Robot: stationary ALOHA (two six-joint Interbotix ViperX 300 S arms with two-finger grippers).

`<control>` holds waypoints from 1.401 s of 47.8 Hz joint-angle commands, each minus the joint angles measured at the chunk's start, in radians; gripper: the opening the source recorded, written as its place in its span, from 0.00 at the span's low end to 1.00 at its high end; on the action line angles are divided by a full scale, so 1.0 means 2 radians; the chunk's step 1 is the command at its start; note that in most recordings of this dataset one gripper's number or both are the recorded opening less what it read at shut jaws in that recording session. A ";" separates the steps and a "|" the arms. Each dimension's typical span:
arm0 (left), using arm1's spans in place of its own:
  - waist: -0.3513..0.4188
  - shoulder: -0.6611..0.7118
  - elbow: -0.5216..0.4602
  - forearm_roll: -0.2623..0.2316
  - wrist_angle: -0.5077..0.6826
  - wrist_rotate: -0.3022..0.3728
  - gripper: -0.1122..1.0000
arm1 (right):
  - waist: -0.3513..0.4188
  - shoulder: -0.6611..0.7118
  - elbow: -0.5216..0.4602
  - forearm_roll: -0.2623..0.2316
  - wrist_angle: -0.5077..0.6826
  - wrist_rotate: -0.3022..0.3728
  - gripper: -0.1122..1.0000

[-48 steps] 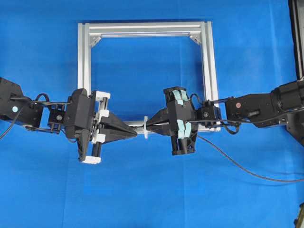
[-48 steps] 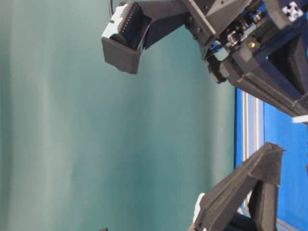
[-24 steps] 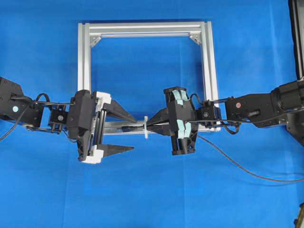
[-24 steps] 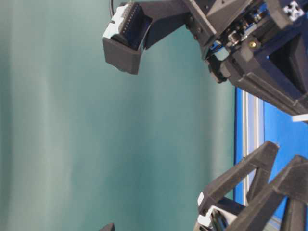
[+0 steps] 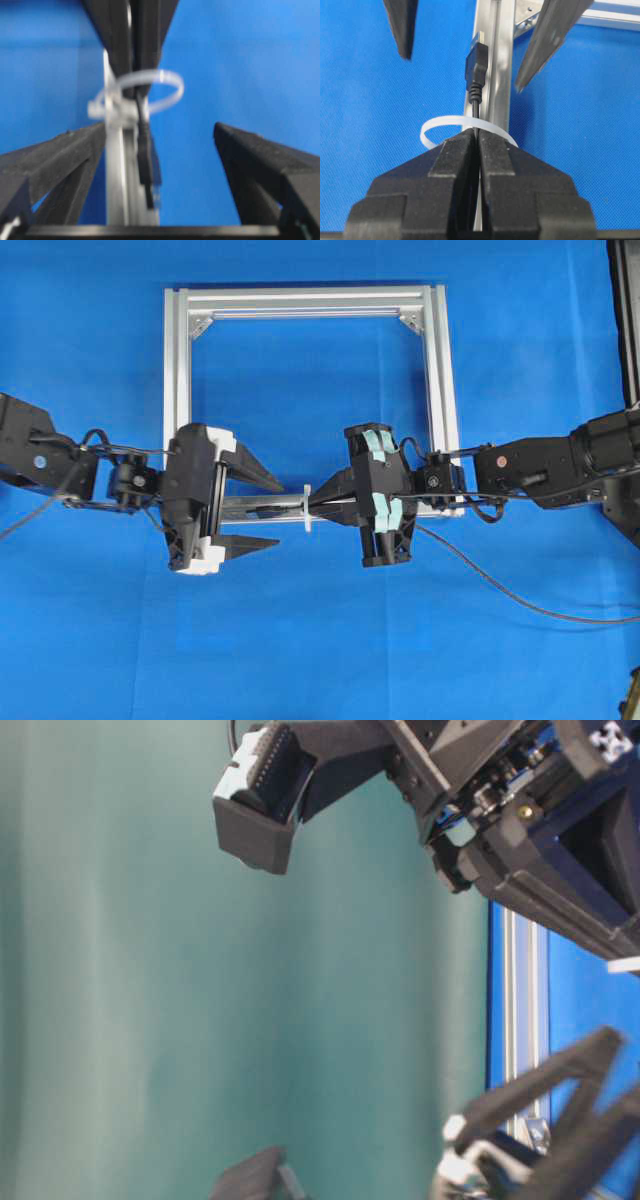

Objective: Insert the wire through the string loop located in the center.
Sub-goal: 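Close the left gripper on the USB plug beyond the loop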

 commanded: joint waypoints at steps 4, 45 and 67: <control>0.002 0.007 -0.019 0.001 0.030 0.000 0.93 | -0.001 -0.008 -0.005 -0.001 -0.002 -0.001 0.07; 0.003 0.008 -0.025 0.002 0.035 0.000 0.93 | -0.001 -0.008 -0.005 -0.001 0.001 -0.001 0.07; 0.003 0.006 -0.026 0.001 0.035 0.000 0.92 | -0.001 -0.008 -0.005 -0.001 0.001 -0.001 0.07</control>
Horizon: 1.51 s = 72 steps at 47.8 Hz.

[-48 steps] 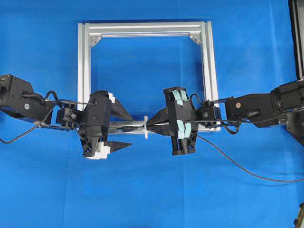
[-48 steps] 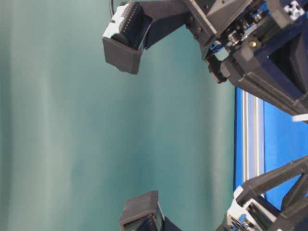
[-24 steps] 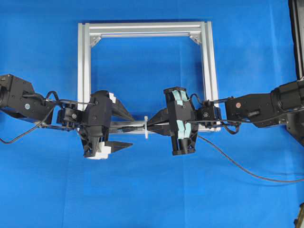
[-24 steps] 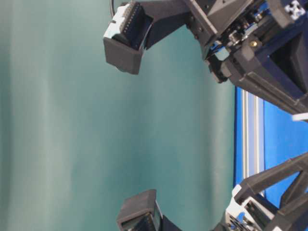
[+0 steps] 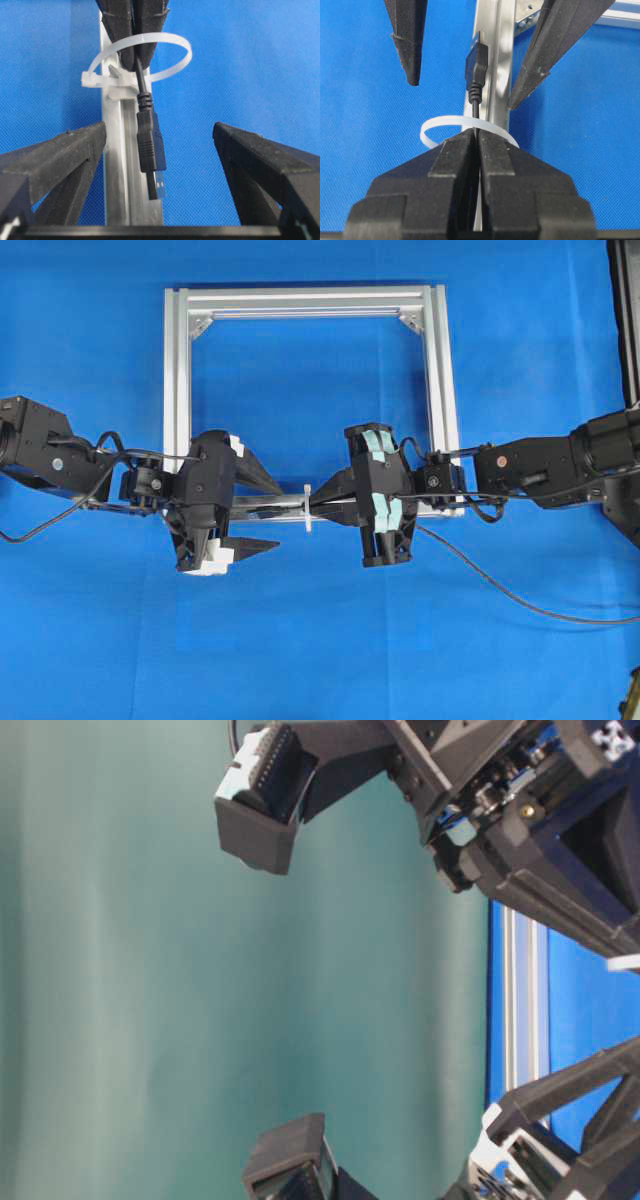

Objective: Insert the wire through the string loop located in the center.

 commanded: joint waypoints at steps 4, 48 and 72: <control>0.001 -0.008 -0.008 0.001 -0.003 0.000 0.92 | -0.002 -0.008 -0.005 0.000 -0.002 -0.001 0.07; 0.005 -0.015 -0.004 0.001 -0.018 0.000 0.16 | -0.001 -0.008 -0.005 0.000 -0.002 -0.001 0.07; 0.006 -0.015 -0.004 0.002 -0.018 0.000 0.16 | -0.001 -0.008 -0.003 -0.008 -0.001 -0.002 0.07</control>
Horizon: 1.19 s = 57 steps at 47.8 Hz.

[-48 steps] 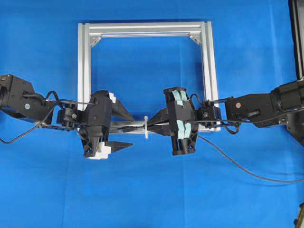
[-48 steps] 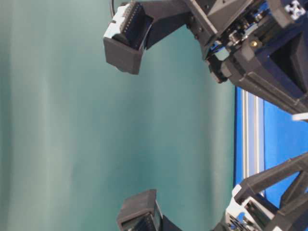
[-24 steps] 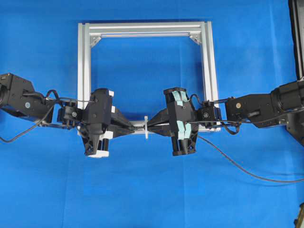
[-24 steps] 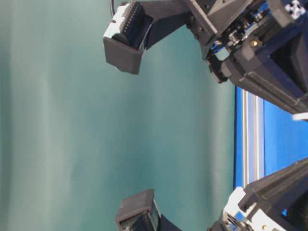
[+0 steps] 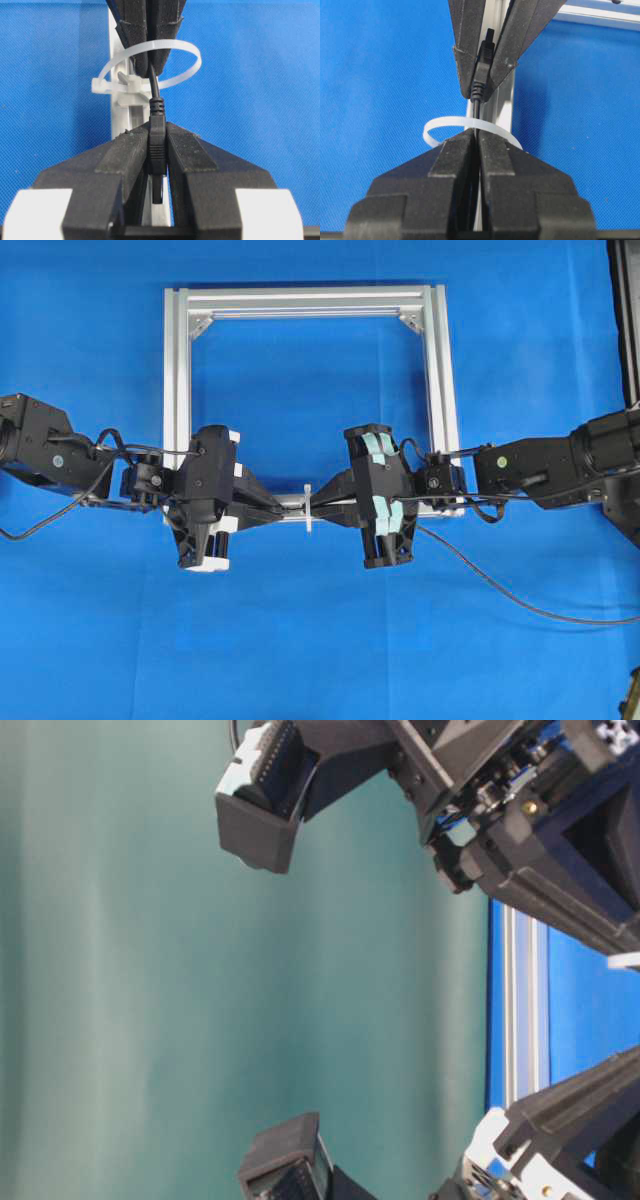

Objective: Insert the wire through the string loop located in the center.

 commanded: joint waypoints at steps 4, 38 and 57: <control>0.002 -0.015 -0.005 0.001 -0.007 0.000 0.16 | -0.002 -0.008 -0.003 -0.002 -0.001 -0.001 0.07; 0.002 -0.018 -0.002 0.001 -0.005 0.000 0.16 | -0.001 -0.012 0.002 0.002 0.003 0.003 0.80; -0.001 -0.108 0.095 0.001 -0.004 -0.002 0.16 | -0.001 -0.015 0.005 0.002 0.003 0.003 0.80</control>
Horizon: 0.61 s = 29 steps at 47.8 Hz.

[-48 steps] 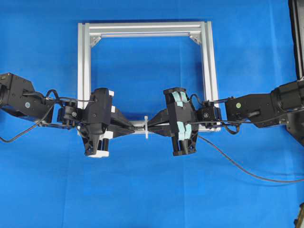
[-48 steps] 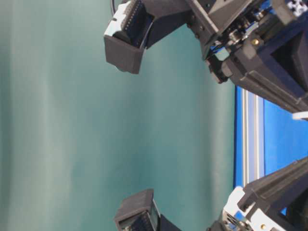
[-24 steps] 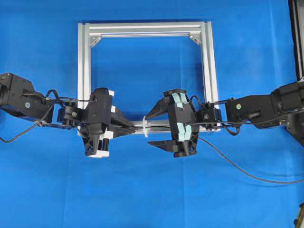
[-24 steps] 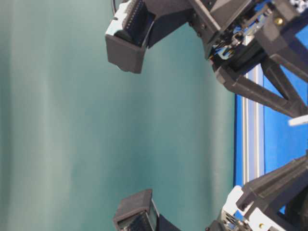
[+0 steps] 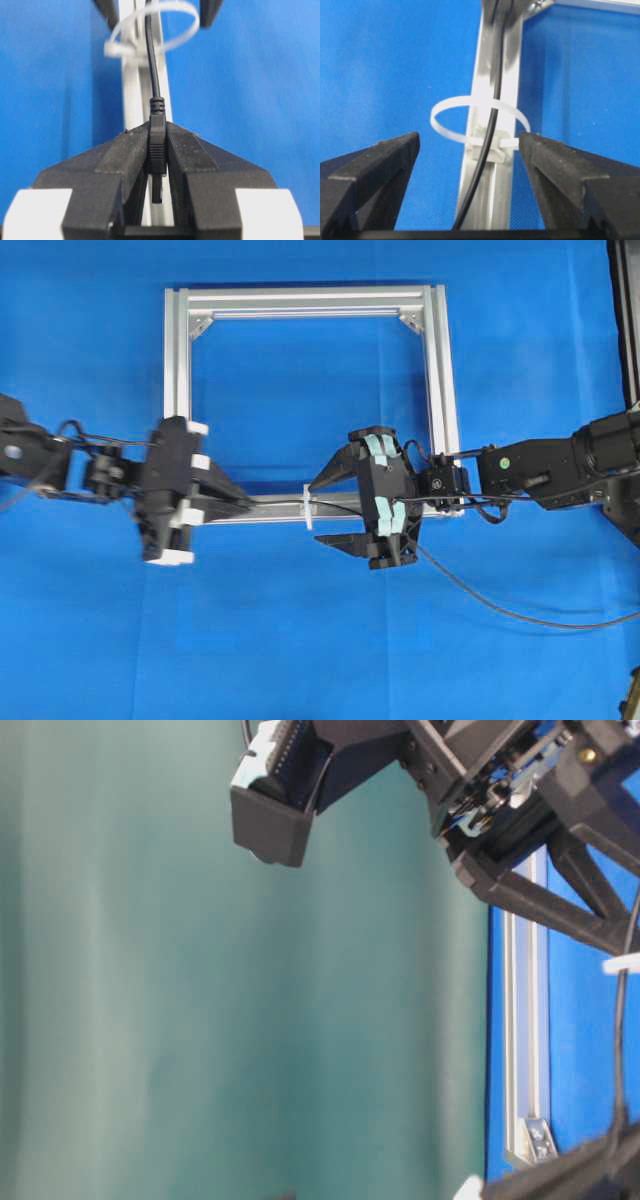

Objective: Insert the wire through the string loop located in the center.
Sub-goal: 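Pull the cable leftward through the loop with the left gripper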

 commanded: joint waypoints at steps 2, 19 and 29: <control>-0.002 -0.047 0.030 0.000 -0.002 -0.002 0.16 | -0.002 -0.015 -0.003 0.001 -0.002 0.001 0.80; -0.006 -0.159 0.131 0.000 0.010 -0.008 0.16 | -0.002 -0.015 -0.002 0.000 -0.002 0.000 0.80; -0.007 -0.208 0.166 0.001 0.047 -0.032 0.16 | -0.002 -0.015 -0.003 -0.001 -0.003 0.000 0.80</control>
